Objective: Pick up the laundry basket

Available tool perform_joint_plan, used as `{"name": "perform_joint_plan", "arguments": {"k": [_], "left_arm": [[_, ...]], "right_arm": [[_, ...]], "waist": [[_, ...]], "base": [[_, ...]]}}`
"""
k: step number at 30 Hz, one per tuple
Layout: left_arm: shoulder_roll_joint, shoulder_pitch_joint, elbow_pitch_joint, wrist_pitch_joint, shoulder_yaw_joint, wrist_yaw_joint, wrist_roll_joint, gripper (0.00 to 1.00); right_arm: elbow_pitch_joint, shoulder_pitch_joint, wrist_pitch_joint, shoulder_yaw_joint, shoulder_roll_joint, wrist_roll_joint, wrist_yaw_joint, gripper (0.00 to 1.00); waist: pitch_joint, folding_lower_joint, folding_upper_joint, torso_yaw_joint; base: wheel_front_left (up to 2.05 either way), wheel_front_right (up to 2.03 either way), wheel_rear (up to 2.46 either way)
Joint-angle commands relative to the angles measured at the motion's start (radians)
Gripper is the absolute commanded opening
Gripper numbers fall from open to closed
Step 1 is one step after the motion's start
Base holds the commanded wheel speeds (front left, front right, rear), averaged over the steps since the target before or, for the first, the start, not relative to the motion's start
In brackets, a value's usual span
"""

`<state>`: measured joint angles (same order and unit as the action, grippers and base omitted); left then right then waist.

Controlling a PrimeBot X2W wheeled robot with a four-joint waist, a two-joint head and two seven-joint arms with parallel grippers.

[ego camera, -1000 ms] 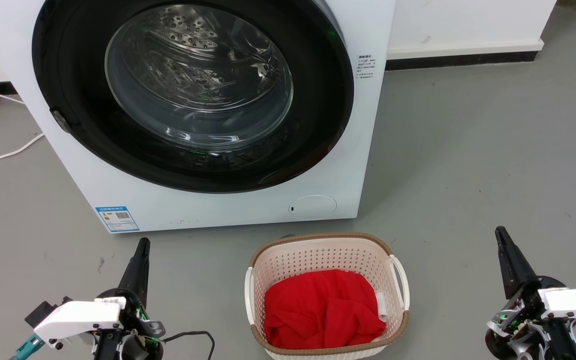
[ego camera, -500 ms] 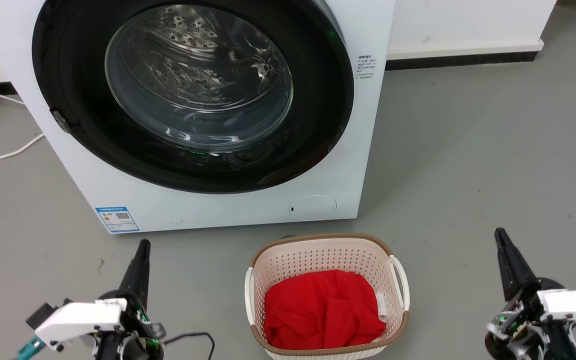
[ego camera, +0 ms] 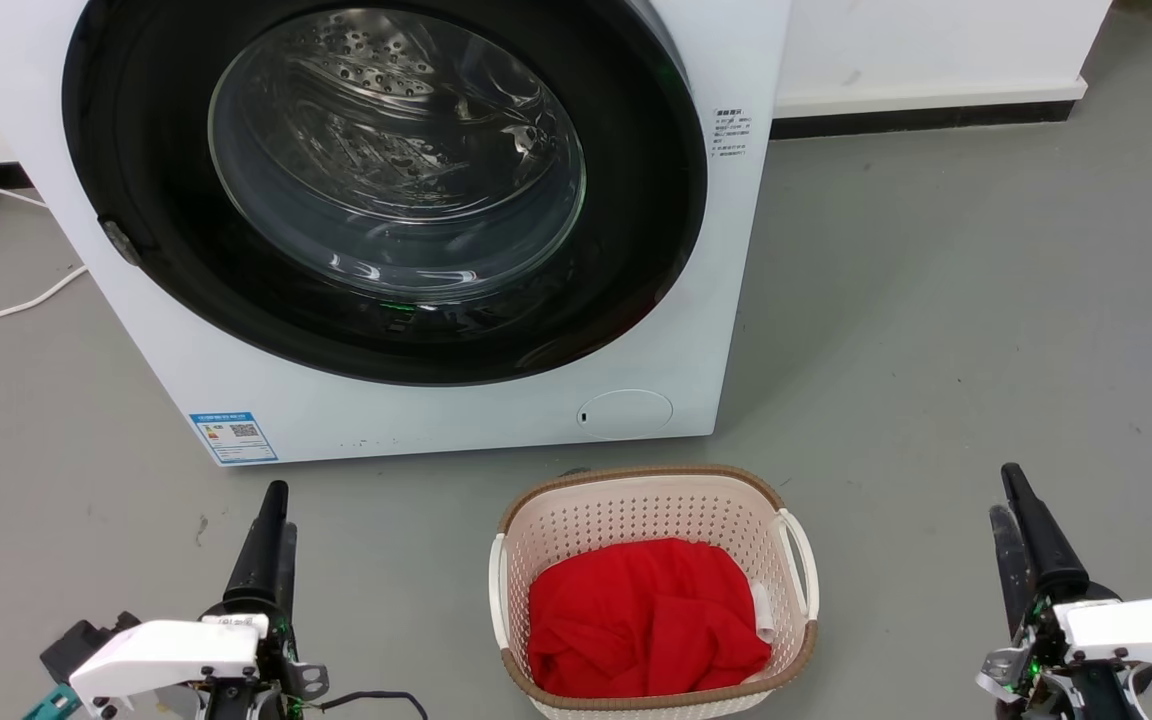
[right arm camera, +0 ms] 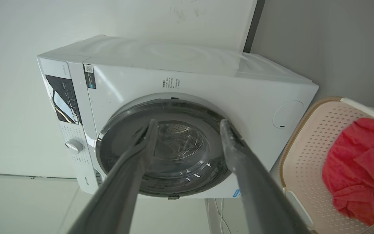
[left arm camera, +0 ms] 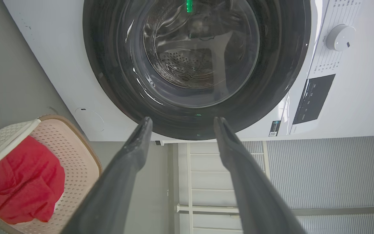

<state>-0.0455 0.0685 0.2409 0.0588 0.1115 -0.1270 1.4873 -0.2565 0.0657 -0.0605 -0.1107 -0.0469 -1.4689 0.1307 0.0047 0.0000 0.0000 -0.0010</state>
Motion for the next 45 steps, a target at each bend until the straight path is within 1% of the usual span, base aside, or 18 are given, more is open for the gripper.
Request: {"name": "perform_joint_plan", "arguments": {"k": [1,11,20,24,25,39,40,45], "left_arm": [[-0.003,0.012,-0.032,-0.013,0.003,0.008,-0.049,1.0],[-0.004,-0.004,-0.091,-0.057,-0.035,0.057,-0.283,1.0],[-0.004,-0.017,-0.113,-0.092,-0.067,0.081,-0.468,1.0],[-0.004,-0.02,-0.122,-0.107,-0.076,0.086,-0.533,1.0],[-0.004,-0.02,-0.122,-0.107,-0.076,0.086,-0.533,1.0],[-0.005,-0.038,-0.143,-0.154,-0.106,0.092,-0.754,1.0],[-0.005,-0.042,-0.146,-0.163,-0.112,0.096,-0.796,1.0],[-0.005,-0.048,-0.145,-0.179,-0.121,0.102,-0.861,1.0]], "right_arm": [[0.035,0.01,0.013,0.004,-0.002,0.064,0.0,1.0],[0.097,-0.01,0.057,0.038,-0.002,0.335,0.0,1.0],[0.13,-0.027,0.093,0.069,-0.003,0.551,0.0,1.0],[0.137,-0.035,0.108,0.077,-0.003,0.622,0.0,1.0],[0.137,-0.035,0.108,0.077,-0.003,0.622,0.0,1.0],[0.155,-0.058,0.155,0.093,-0.003,0.817,0.0,1.0],[0.161,-0.061,0.164,0.095,-0.003,0.855,0.0,1.0],[0.17,-0.069,0.179,0.094,-0.003,0.922,0.0,1.0]], "waist": [[0.0,0.0,0.0,0.0],[0.001,0.0,0.0,0.0],[0.0,0.0,0.0,-0.001],[0.001,0.0,0.0,-0.001],[0.001,0.0,0.0,-0.001],[0.003,0.0,0.0,-0.002],[0.003,0.0,0.0,-0.003],[0.002,0.0,0.0,-0.004]], "base": [[0.0,0.0,0.0],[0.0,0.0,0.0],[0.0,0.0,0.0],[0.0,0.0,0.0],[0.0,0.0,0.0],[0.0,0.0,0.0],[0.0,0.0,0.0],[0.0,0.0,0.0]]}}
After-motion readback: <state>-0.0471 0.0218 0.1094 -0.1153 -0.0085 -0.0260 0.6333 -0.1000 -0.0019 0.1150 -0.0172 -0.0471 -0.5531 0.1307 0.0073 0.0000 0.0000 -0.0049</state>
